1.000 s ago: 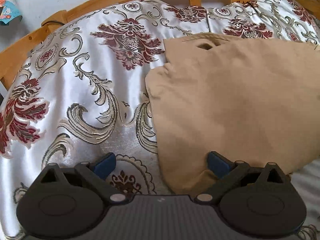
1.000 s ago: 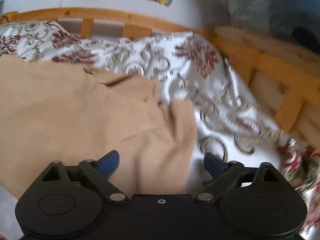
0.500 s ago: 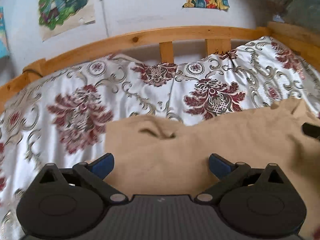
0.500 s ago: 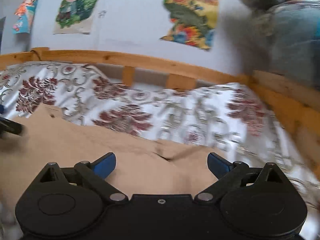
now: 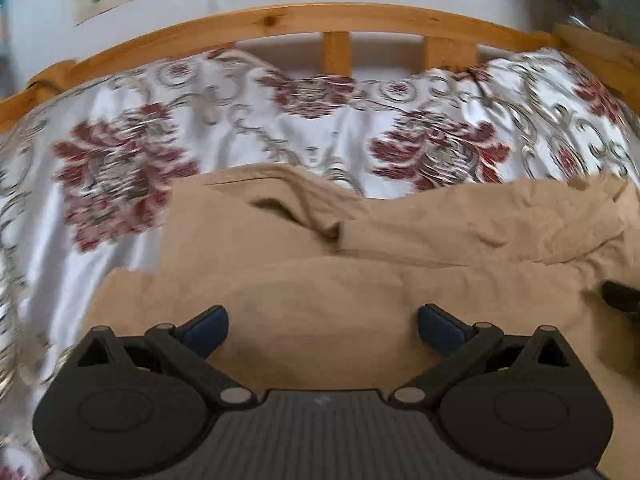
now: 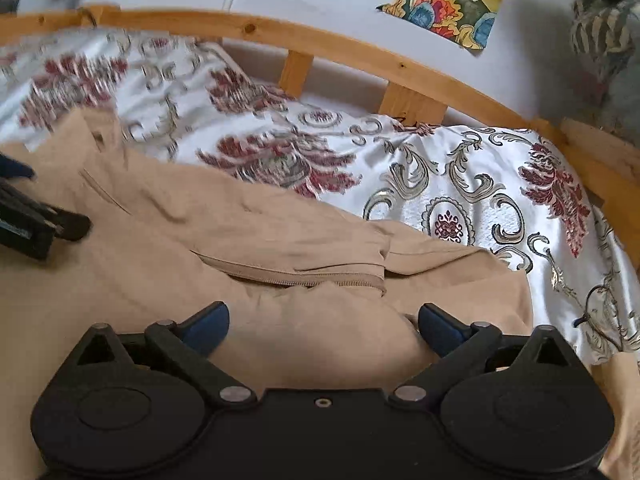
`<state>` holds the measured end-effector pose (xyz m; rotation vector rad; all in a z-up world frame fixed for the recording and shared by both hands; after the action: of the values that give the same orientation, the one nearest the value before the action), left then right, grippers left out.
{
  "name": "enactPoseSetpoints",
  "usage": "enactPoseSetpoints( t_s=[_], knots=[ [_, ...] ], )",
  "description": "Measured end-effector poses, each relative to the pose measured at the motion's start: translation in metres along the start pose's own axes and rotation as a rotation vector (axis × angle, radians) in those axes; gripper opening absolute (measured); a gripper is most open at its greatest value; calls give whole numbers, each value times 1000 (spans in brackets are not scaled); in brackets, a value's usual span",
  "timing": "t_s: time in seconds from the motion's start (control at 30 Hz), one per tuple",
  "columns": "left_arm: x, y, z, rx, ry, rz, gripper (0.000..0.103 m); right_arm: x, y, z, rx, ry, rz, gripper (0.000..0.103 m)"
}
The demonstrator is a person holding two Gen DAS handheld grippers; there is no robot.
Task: Fold large clothes
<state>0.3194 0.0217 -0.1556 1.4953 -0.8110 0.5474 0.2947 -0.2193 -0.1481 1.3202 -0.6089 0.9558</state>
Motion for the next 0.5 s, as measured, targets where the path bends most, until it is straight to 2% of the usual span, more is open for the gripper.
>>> enactPoseSetpoints(
  t_s=[0.13,0.2,0.33,0.5],
  knots=[
    [-8,30,-6,-21,54,19,102,-2,53,27,-27,-3,64,99],
    [-16,33,-1,-10,39,3,102,-14,66,40,-85,37,51,99],
    [-26,28,5,43,8,27,103,-48,63,59,-119,-35,-26,101],
    [-30,22,8,59,-22,62,103,-71,48,49,-109,-24,-26,102]
  ],
)
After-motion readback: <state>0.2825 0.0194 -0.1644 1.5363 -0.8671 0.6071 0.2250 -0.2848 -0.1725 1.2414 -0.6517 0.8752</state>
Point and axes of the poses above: each gripper's, at about its wrist camera, not at the fingertips, and y roughly against the way its jaws point, z to its right, x to its top, the point moved 7 cm from there along -y, roughly the way its jaws point, and after that the axes turned 3 degrees about -y, right-handed, at the moved point
